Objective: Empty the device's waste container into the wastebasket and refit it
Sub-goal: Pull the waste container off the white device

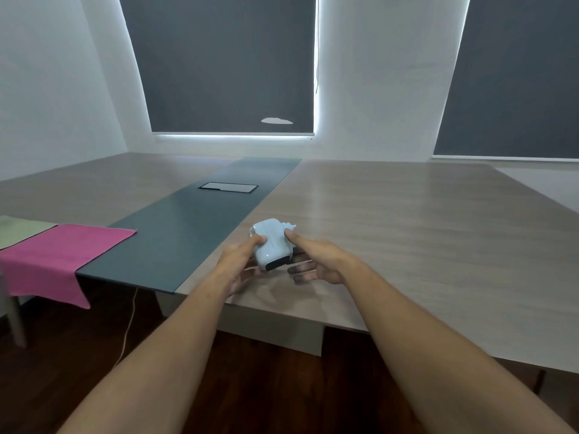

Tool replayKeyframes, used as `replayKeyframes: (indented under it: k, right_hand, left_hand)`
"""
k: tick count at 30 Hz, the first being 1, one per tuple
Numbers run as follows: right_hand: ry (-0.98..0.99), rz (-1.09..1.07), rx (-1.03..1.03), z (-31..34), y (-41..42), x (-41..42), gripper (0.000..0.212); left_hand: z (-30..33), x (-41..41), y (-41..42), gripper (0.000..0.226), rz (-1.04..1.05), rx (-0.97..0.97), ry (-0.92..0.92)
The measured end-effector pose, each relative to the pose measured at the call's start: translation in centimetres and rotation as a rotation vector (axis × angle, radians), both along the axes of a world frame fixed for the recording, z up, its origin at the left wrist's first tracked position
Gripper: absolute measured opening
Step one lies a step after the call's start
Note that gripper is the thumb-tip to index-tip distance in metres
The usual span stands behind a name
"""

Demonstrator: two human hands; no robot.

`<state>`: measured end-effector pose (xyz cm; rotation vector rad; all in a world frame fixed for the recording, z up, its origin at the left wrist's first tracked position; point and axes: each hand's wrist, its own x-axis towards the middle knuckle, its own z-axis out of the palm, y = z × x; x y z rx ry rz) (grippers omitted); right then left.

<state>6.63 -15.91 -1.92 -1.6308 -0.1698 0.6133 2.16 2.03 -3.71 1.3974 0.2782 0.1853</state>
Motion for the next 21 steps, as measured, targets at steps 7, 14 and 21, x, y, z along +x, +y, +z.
replayKeyframes:
  k: [7, 14, 21]
  right_hand:
    - [-0.070, 0.042, 0.072, 0.0, 0.0, 0.1, 0.044]
    - [-0.071, 0.056, 0.140, -0.3, -0.6, -0.1, 0.030]
    - [-0.027, -0.057, 0.181, -0.6, -3.3, 0.6, 0.021]
  left_hand:
    - [0.5, -0.2, 0.8, 0.024, -0.121, 0.011, -0.035]
    - [0.8, -0.1, 1.2, 0.024, -0.202, 0.058, -0.048]
    - [0.6, -0.6, 2.2, 0.034, -0.167, 0.064, -0.043]
